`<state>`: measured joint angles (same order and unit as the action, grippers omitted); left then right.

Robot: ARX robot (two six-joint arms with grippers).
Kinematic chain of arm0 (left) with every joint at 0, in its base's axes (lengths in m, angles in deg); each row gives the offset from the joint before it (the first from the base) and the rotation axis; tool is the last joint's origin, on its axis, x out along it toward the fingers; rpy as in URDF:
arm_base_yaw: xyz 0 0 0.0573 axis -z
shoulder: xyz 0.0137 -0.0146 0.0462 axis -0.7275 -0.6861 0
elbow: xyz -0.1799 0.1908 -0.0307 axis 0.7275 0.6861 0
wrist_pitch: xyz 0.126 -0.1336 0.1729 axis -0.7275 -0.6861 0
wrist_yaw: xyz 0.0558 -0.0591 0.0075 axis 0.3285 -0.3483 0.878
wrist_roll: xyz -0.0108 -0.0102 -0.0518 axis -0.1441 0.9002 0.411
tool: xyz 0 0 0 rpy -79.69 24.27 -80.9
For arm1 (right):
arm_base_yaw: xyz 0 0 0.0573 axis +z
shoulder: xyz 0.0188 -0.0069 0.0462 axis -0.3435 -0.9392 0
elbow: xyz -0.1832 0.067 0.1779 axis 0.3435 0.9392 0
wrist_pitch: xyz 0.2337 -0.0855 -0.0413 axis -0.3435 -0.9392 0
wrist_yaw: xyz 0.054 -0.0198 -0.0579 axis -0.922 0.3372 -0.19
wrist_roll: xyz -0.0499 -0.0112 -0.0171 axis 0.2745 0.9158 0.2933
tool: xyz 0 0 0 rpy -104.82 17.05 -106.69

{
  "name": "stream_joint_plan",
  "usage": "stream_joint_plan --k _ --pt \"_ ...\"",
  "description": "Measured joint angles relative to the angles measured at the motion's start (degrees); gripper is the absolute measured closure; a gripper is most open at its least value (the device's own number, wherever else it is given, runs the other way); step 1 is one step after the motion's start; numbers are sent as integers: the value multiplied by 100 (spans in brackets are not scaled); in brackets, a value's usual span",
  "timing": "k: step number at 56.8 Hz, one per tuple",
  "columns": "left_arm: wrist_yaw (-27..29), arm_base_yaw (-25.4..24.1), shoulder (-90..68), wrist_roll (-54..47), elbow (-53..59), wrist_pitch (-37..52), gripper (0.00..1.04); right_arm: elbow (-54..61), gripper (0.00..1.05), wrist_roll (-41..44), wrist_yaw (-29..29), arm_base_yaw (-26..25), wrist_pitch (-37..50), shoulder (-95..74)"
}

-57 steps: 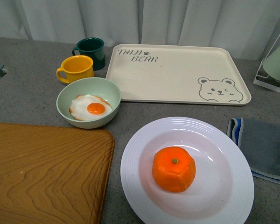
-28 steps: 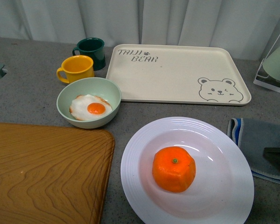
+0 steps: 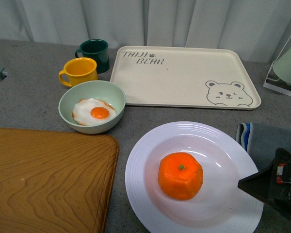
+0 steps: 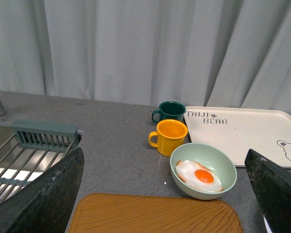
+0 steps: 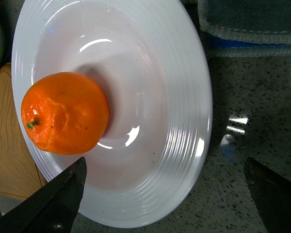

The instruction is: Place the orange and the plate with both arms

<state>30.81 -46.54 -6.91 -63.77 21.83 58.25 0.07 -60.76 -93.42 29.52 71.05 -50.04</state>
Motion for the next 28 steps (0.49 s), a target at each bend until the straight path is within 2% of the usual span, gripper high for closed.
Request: stream_joint_plan --k 18,20,28 --pt "2 0 0 0 0 0 7 -332 9 -807 -354 157 892 -1200" --pt "0 0 0 0 0 0 7 -367 12 -909 -363 160 960 -1331" --pt "0 0 0 0 0 0 7 -511 33 -1272 -457 162 1045 -1738"
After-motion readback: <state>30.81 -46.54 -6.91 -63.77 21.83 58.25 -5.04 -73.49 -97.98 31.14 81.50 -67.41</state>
